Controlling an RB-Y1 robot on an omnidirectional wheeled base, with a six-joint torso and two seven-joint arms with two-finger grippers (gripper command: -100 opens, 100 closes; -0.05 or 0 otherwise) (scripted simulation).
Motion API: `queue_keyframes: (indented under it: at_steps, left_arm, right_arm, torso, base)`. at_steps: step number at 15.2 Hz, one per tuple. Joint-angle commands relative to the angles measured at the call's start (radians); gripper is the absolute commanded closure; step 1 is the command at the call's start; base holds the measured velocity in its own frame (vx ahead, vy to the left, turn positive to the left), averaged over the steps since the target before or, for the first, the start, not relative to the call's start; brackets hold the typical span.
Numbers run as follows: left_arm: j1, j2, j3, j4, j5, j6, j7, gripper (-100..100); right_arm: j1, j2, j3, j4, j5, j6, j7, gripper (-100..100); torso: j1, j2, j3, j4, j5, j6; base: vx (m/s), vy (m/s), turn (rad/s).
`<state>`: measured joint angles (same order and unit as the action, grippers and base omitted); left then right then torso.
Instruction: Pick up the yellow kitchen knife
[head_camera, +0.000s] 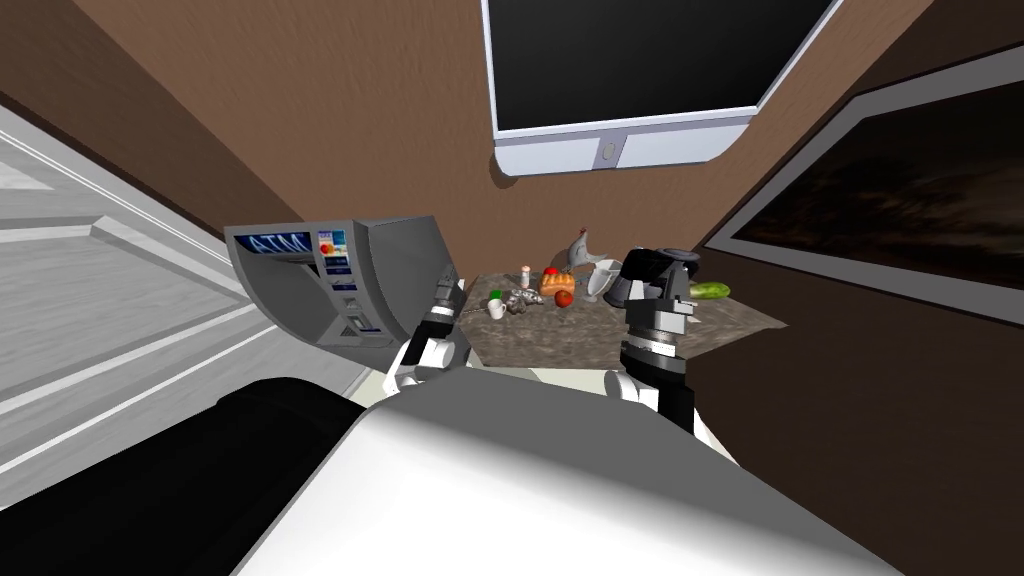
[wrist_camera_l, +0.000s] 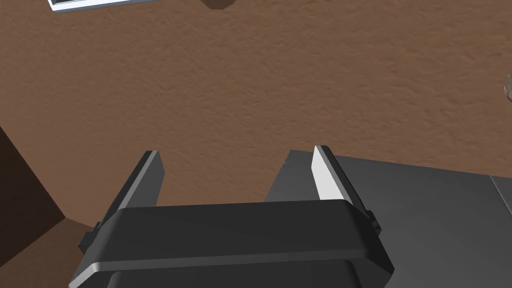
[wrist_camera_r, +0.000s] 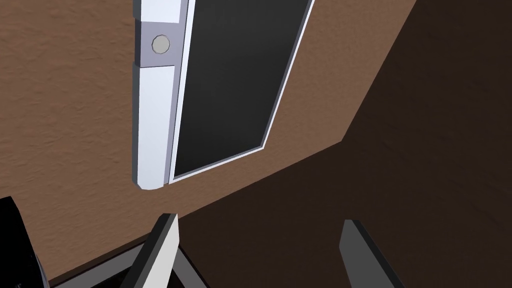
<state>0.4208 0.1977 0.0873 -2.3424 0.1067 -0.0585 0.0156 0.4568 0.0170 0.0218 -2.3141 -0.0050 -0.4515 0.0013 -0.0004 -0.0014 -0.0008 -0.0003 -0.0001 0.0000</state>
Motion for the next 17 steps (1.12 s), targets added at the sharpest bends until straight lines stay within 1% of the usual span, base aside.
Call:
queue_keyframes:
  at_steps: [1,2,3,4,5,6,7,9,10,12,13,15,16,17]
  left_arm:
    - [-0.01,0.002,0.011,0.006,-0.001,0.05,0.011,-100]
    - [-0.01,0.002,0.011,0.006,-0.001,0.069,0.011,-100]
    - [-0.01,0.002,0.011,0.006,-0.001,0.076,0.011,-100]
    - [-0.021,0.004,0.022,0.01,-0.002,0.11,0.022,-100]
    - [-0.021,0.004,0.022,0.01,-0.002,0.132,0.022,-100]
    - [-0.021,0.004,0.022,0.01,-0.002,0.134,0.022,-100]
    - [-0.033,0.005,0.034,0.015,-0.002,0.165,0.032,-100]
    - [-0.033,0.005,0.034,0.015,-0.002,0.193,0.032,-100]
    - [-0.044,0.005,0.045,0.02,-0.002,0.218,0.043,-100]
    - [-0.044,0.005,0.045,0.02,-0.002,0.253,0.043,-100]
    - [-0.056,0.006,0.057,0.026,-0.003,0.282,0.054,-100]
    - [-0.056,0.006,0.057,0.026,-0.003,0.313,0.054,-100]
    - [-0.067,0.005,0.069,0.031,-0.003,0.338,0.064,-100]
    - [-0.067,0.005,0.069,0.031,-0.003,0.358,0.064,-100]
  right_arm:
    - [0.0,0.0,0.0,0.0,0.0,0.0,0.0,0]
    - [0.0,0.0,0.0,0.0,0.0,0.0,0.0,0]
    - [0.0,0.0,0.0,0.0,0.0,0.0,0.0,0]
    - [0.0,0.0,0.0,0.0,0.0,0.0,0.0,0]
    - [0.0,0.0,0.0,0.0,0.0,0.0,0.0,0]
    - [0.0,0.0,0.0,0.0,0.0,0.0,0.0,0]
    - [0.0,0.0,0.0,0.0,0.0,0.0,0.0,0]
    - [0.0,0.0,0.0,0.0,0.0,0.0,0.0,0]
    - [0.0,0.0,0.0,0.0,0.0,0.0,0.0,0]
    - [0.0,0.0,0.0,0.0,0.0,0.0,0.0,0]
    - [0.0,0.0,0.0,0.0,0.0,0.0,0.0,0]
    - [0.0,0.0,0.0,0.0,0.0,0.0,0.0,0]
    - [0.0,0.0,0.0,0.0,0.0,0.0,0.0,0]
    - [0.0,0.0,0.0,0.0,0.0,0.0,0.0,0]
  torso:
    - [0.0,0.0,0.0,0.0,0.0,0.0]
    - [0.0,0.0,0.0,0.0,0.0,0.0]
    - [0.0,0.0,0.0,0.0,0.0,0.0]
    - [0.0,0.0,0.0,0.0,0.0,0.0]
    - [0.0,0.0,0.0,0.0,0.0,0.0]
    - [0.0,0.0,0.0,0.0,0.0,0.0]
    - [0.0,0.0,0.0,0.0,0.0,0.0]
    - [0.0,0.0,0.0,0.0,0.0,0.0]
    - [0.0,0.0,0.0,0.0,0.0,0.0]
    - [0.0,0.0,0.0,0.0,0.0,0.0]
    - [0.0,0.0,0.0,0.0,0.0,0.0]
    - [0.0,0.0,0.0,0.0,0.0,0.0]
    - [0.0,0.0,0.0,0.0,0.0,0.0]
    - [0.0,0.0,0.0,0.0,0.0,0.0]
  base:
    - [0.017,-0.004,-0.044]
    - [0.019,-0.005,-0.054]
    - [0.014,-0.003,-0.022]
    - [0.018,-0.008,-0.048]
    - [0.019,-0.008,-0.049]
    - [0.014,-0.003,-0.015]
    - [0.019,-0.006,-0.042]
    - [0.018,-0.006,-0.04]
    - [0.015,-0.007,-0.046]
    - [0.016,-0.004,-0.032]
    - [0.019,-0.006,-0.043]
    - [0.017,-0.003,-0.035]
    - [0.018,-0.003,-0.056]
    - [0.019,-0.005,-0.056]
